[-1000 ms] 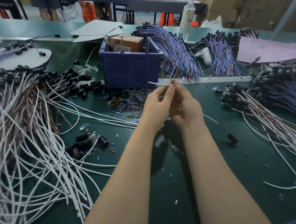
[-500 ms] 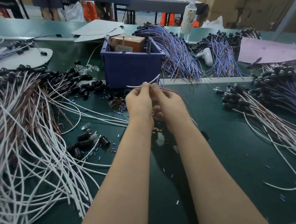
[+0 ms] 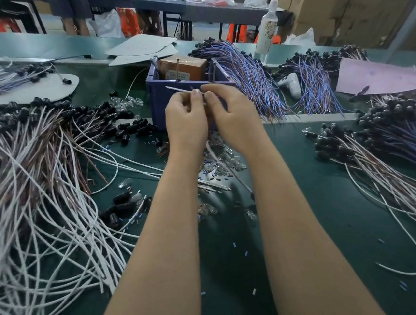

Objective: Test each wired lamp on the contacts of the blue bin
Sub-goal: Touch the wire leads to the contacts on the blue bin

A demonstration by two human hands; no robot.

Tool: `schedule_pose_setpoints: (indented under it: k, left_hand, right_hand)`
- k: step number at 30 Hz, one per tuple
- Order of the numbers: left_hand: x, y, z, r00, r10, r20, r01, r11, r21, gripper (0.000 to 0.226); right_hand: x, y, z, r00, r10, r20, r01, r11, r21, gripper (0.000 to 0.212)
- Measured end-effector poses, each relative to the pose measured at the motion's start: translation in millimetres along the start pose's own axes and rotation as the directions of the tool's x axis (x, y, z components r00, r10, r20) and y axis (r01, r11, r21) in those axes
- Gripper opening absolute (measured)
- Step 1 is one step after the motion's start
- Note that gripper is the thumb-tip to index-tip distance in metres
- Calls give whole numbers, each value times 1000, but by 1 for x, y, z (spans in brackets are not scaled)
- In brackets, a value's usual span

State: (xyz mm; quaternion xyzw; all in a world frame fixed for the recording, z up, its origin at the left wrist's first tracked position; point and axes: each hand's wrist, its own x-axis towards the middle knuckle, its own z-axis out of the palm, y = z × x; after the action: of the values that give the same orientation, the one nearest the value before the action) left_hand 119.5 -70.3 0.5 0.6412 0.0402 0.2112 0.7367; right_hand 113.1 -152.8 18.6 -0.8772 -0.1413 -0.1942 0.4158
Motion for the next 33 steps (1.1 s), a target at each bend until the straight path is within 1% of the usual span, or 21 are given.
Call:
schedule_pose_setpoints:
  k: [2,3,5,7,9,11,14,16,19,20,22,24,27,29,31,33]
  left_hand:
    - [4,2,-4,999,14,45,-17,997,74,20]
    - [6,2,-6,999,-4,54,-2,993,114,23]
    - [12,2,-10,993,-94,73,80,982,173,28]
    - [18,3,-14,977,-188,99,168,969,181,29]
    - [23,5,-20,967,-226,120,203,963,176,30]
    - [27,7,-26,965,-225,132,199,962,188,29]
    - [32,7,-28,974,-197,107,171,962,214,27]
    - [36,4,-29,982,-169,83,143,956,256,24]
    - [41,4,-32,992,-119,45,97,937,336,21]
    - [42,5,-32,994,-103,47,80,930,359,23]
    - [41,8,-31,987,-117,106,69,923,378,24]
    - [36,12,-26,959,-202,201,141,950,280,22]
    - [28,15,-20,901,-308,305,309,950,47,19]
    - [26,13,-19,878,-342,334,407,902,-144,17]
    - [28,9,-21,873,-373,314,469,819,-331,17]
    - [32,5,-24,883,-401,245,469,753,-461,14]
  right_hand:
    - [1,4,3,1000,1,2,-1,1000,-3,24]
    - [1,8,4,1000,3,-6,-3,1000,-3,22]
    - [2,15,6,998,26,-65,-25,1000,14,21]
    - [3,21,7,982,95,-162,-79,992,102,21]
    - [6,27,7,953,182,-242,-129,967,220,18]
    - [11,33,4,928,252,-273,-163,936,310,14]
    - [19,38,1,921,310,-238,-217,912,347,12]
    - [24,40,0,921,330,-207,-243,901,359,14]
    - [31,41,0,920,340,-197,-236,879,414,17]
    - [33,42,0,915,347,-204,-232,869,438,19]
    - [35,45,0,909,365,-202,-231,844,484,27]
    - [34,49,0,909,378,-177,-238,819,522,30]
    - [32,51,1,893,420,-161,-275,793,544,28]
    - [33,49,0,869,465,-169,-288,753,591,24]
    - [33,47,-1,841,495,-218,-275,738,617,21]
    - [32,46,0,839,460,-289,-248,798,550,15]
